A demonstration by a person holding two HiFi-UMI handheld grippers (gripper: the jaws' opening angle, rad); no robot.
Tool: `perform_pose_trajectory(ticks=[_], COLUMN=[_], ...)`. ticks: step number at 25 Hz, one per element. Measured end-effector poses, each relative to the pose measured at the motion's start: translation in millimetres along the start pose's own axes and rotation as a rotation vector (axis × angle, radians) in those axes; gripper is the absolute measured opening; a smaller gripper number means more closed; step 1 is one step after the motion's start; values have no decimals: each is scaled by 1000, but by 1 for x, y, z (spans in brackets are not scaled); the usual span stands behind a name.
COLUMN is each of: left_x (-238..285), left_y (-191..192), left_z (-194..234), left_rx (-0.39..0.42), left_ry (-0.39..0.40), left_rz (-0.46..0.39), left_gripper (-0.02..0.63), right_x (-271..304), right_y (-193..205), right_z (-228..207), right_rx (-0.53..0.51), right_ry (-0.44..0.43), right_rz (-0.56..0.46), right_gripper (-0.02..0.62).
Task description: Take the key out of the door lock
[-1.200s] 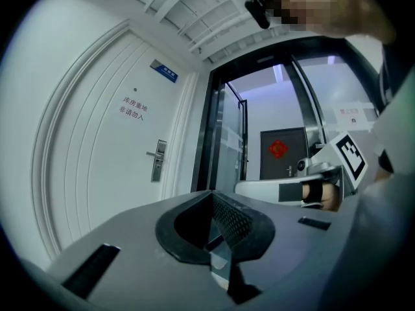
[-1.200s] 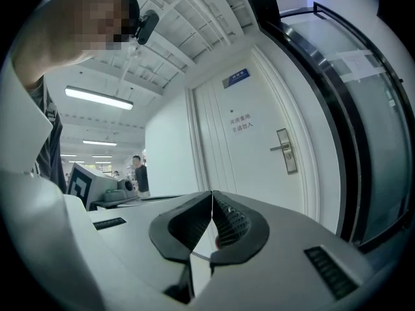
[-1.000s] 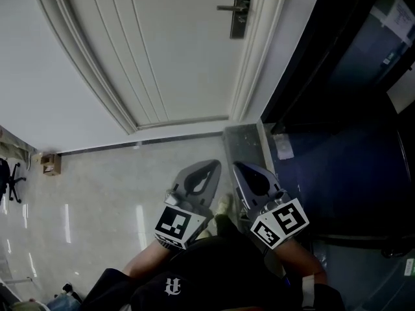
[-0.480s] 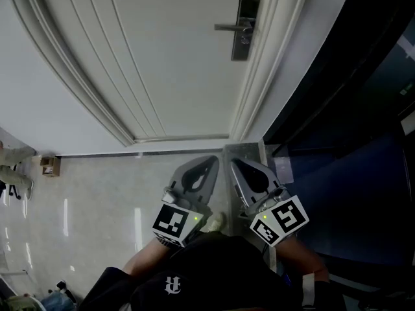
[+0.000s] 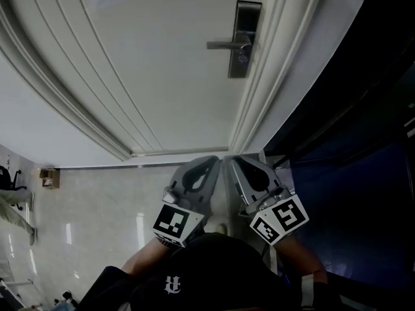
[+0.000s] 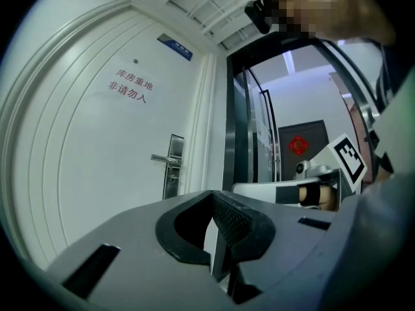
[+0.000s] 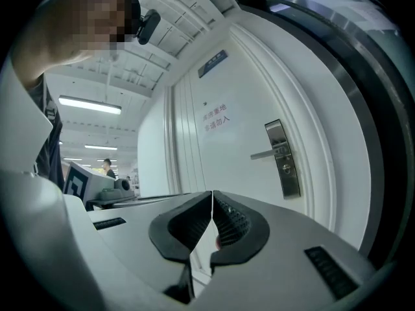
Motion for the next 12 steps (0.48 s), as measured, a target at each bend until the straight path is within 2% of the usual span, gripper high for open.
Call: perform_pose_trajectory(ticks=[10,12], left_x=[96,111], left_y=[-26,-26], left_z=[69,79], left_rx=[4,1], left_ry=[138,159], left_rz=[15,23], left_gripper=[6,6], right_x=[91,106], right_y=[-13,-12], right_z=[-90,-110], right_rx=[2,-32], right_ry=[170,215], right_rz=[-48,-51], right_gripper=[17,17])
Point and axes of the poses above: the fingertips, and each gripper's own axes: x forward along the fingers, z to its left, y out of its underside, the point moved 2 cm from there along -x, backward along the fingers, and after that the axes turned 9 degrees about -x, right-handed, at the moved point
